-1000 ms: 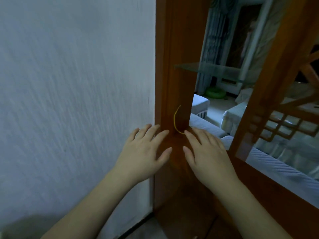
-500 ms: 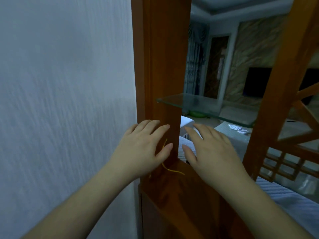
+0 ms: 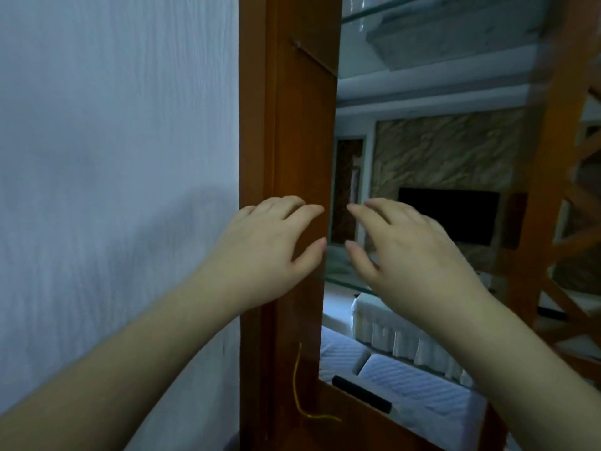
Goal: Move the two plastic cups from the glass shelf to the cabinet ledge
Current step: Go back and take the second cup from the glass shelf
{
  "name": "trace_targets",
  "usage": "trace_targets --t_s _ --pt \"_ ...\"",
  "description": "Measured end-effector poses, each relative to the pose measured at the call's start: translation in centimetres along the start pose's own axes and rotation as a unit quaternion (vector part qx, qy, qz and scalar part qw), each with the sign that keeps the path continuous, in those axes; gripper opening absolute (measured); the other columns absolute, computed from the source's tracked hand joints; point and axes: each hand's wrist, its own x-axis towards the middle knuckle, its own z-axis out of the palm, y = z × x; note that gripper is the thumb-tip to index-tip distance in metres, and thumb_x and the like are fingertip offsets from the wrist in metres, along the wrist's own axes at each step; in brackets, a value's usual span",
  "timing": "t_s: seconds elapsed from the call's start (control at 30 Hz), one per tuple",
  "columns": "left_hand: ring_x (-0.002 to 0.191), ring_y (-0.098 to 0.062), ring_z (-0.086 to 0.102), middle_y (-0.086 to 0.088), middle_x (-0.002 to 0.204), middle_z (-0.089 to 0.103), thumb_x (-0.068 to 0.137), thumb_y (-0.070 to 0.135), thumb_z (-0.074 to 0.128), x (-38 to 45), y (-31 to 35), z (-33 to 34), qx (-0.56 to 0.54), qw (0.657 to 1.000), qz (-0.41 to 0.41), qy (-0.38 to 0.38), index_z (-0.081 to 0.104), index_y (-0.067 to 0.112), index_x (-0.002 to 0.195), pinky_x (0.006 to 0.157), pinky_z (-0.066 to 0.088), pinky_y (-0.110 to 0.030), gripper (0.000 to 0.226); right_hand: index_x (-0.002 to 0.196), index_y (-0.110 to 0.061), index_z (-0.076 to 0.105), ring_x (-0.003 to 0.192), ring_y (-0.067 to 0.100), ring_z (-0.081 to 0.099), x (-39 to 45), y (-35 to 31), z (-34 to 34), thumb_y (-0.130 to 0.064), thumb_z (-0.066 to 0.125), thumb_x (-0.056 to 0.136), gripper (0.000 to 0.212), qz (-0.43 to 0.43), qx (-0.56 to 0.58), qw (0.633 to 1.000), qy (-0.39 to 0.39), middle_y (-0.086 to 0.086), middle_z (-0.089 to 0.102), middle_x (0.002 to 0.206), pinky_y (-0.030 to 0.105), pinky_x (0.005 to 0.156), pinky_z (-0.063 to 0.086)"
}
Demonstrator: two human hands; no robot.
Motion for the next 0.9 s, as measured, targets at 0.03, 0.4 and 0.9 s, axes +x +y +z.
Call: trace_targets --t_s 0.03,0.4,0.9 --pt "0.131 -0.016 0.043 0.003 0.143 0.051 0.094 0.055 0.034 0.9 -0.4 -0.4 -0.009 1.0 0.004 0.008 0.041 0.03 0.142 0.103 0.038 -0.039 0.055 0.143 -0.023 0.038 0.129 0.022 0.041 1.0 0.0 -0.7 -0.045 0.041 0.093 0.055 0.001 -0.004 1.0 0.013 0.003 0.047 0.141 0.04 0.102 0.034" --pt "0.131 -0.011 0.042 0.007 0.147 0.046 0.093 0.056 0.041 10.2 -2.6 -3.5 -0.113 0.991 0.055 0.052 0.039 0.036 0.142 0.093 0.036 -0.026 0.052 0.142 -0.027 0.038 0.125 0.021 0.046 9.5 1.6 -5.4 -0.051 0.038 0.089 0.058 0.018 -0.008 0.995 0.099 0.002 0.049 0.139 0.041 0.097 0.041" --pt "0.113 -0.003 0.042 0.003 0.139 0.05 0.093 0.048 0.051 20.5 -3.5 -6.9 -0.199 0.96 0.048 0.19 0.039 0.031 0.142 0.074 0.031 -0.009 0.053 0.142 -0.027 0.037 0.12 0.022 0.047 19.5 5.2 -13.9 -0.044 0.045 0.095 0.051 0.0 -0.011 0.977 0.213 0.004 0.048 0.138 0.033 0.081 0.035"
